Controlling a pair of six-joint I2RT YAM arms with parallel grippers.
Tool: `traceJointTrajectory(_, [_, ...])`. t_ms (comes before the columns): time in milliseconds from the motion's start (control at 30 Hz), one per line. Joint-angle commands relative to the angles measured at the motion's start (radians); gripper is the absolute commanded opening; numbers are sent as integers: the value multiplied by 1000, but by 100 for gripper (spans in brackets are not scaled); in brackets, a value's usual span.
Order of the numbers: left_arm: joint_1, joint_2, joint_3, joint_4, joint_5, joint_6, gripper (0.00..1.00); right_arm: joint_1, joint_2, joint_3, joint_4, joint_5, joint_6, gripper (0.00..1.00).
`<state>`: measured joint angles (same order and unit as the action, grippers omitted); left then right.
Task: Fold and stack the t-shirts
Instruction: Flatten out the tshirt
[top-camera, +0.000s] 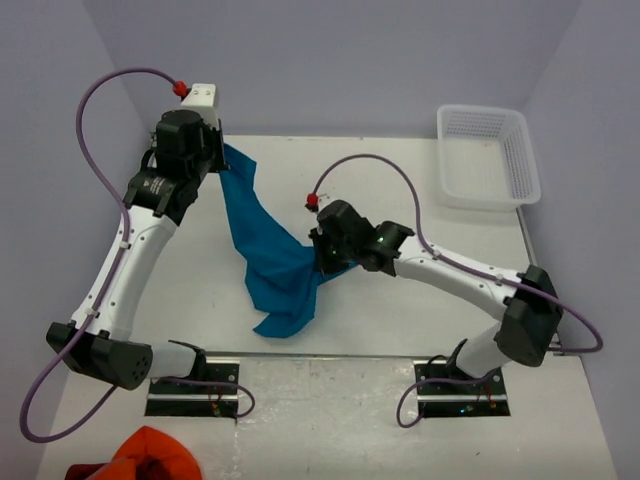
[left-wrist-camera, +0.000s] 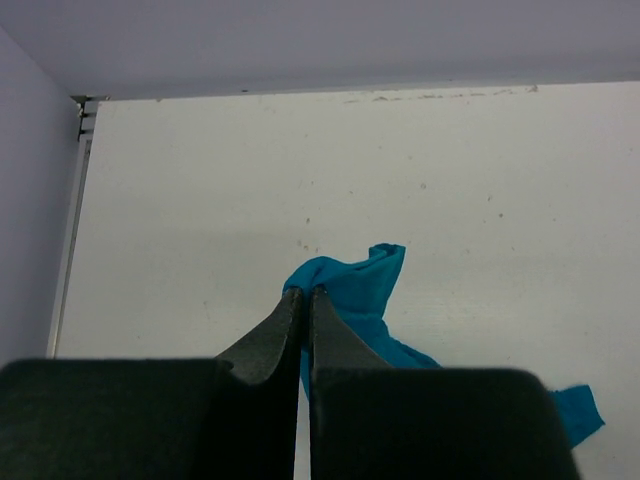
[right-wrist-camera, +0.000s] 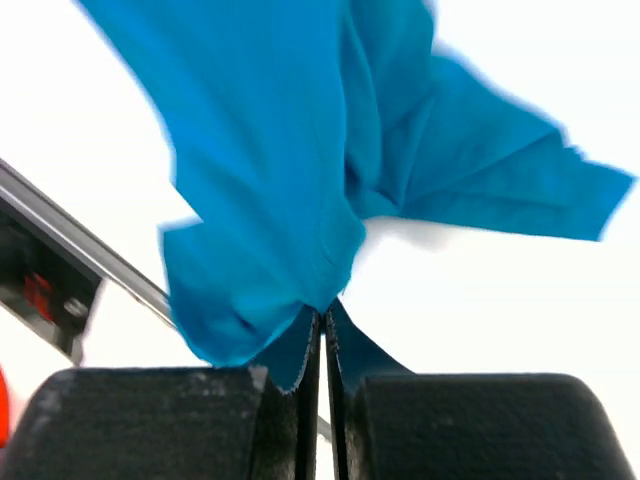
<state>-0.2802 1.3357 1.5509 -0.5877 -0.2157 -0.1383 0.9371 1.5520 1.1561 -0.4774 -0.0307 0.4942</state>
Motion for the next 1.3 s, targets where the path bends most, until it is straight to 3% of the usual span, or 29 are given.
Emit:
traceJointTrajectory(0, [13, -44, -26, 49, 12, -3, 0, 5, -150, 236, -255, 224, -106, 0])
traceJointTrajectory(200, [12, -101, -26, 51, 38, -26, 0, 9, -159, 718, -510, 434, -256, 0])
traceJointTrajectory(367, [12, -161, 69, 19, 68, -26, 0, 14, -95, 1136, -668, 427, -370, 0])
traceJointTrajectory(433, [12, -181, 142, -20, 64, -21, 0, 41, -82, 1212, -696, 397, -425, 0])
traceJointTrajectory(600, [13, -167, 372, -135, 36, 0, 0, 152, -141, 1156, -662, 249, -486, 0])
traceJointTrajectory(700, [13, -156, 473, -144, 0, 32, 0, 287, -123, 1162, -668, 233, -529, 0])
traceJointTrajectory(867, [12, -58, 725, -204, -48, 74, 0, 528, 19, 1340, -733, 377, -565, 0])
traceJointTrajectory(1000, [12, -56, 776, -181, -66, 74, 0, 652, 48, 1395, -711, 498, -600, 0])
traceJointTrajectory(1133, [12, -93, 772, -129, -77, 97, 0, 753, 25, 1366, -666, 606, -640, 0])
traceJointTrajectory(1267, [12, -22, 793, -95, -64, 117, 0, 741, -44, 1229, -538, 773, -695, 0])
